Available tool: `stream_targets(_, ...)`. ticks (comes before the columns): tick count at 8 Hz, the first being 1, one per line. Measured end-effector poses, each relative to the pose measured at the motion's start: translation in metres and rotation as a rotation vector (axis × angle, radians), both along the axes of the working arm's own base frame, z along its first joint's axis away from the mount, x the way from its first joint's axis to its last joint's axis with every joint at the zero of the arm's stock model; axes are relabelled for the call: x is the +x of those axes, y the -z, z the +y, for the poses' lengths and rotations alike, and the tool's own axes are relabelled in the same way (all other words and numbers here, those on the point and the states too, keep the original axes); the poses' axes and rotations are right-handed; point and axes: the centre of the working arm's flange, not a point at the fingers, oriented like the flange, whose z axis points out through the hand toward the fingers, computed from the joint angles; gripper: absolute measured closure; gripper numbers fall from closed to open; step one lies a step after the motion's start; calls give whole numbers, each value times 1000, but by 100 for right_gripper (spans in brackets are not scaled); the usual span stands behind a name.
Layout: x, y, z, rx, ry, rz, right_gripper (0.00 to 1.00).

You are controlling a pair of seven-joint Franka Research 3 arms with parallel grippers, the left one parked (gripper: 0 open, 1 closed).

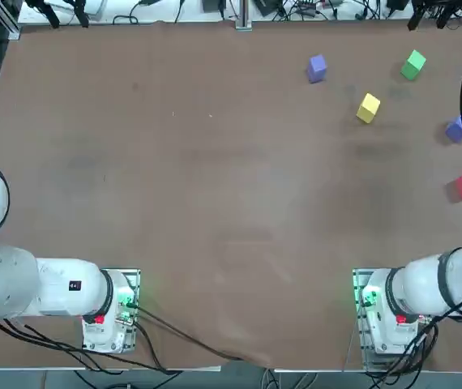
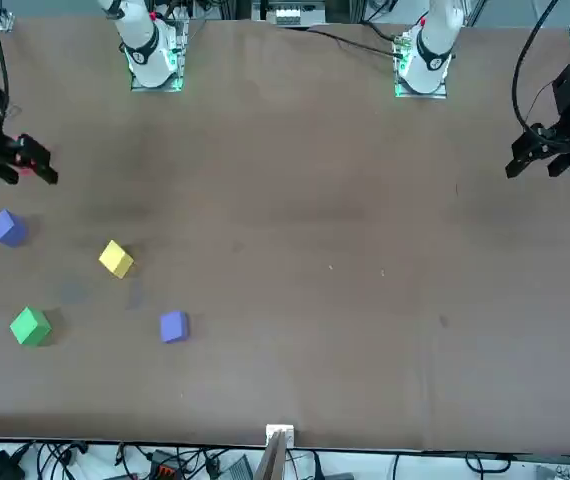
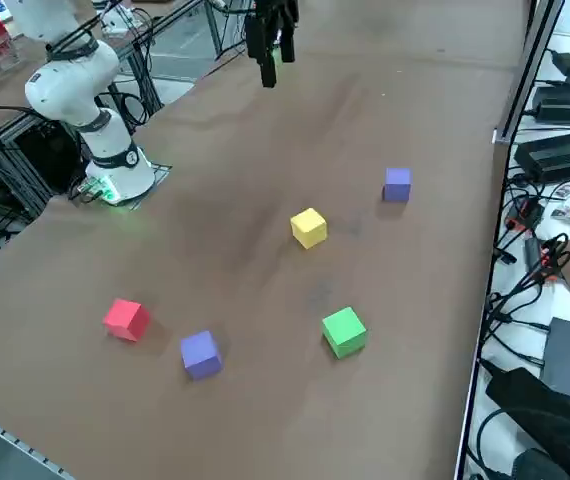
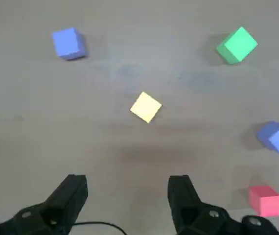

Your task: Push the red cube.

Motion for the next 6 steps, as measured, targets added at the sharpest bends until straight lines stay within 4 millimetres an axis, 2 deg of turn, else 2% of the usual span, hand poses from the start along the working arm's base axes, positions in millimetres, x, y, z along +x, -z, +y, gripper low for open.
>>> stream_targets(2, -8, -5, -2, 8, 4, -8, 0)
stream_targets(6, -7, -6, -3, 9, 9, -13, 0)
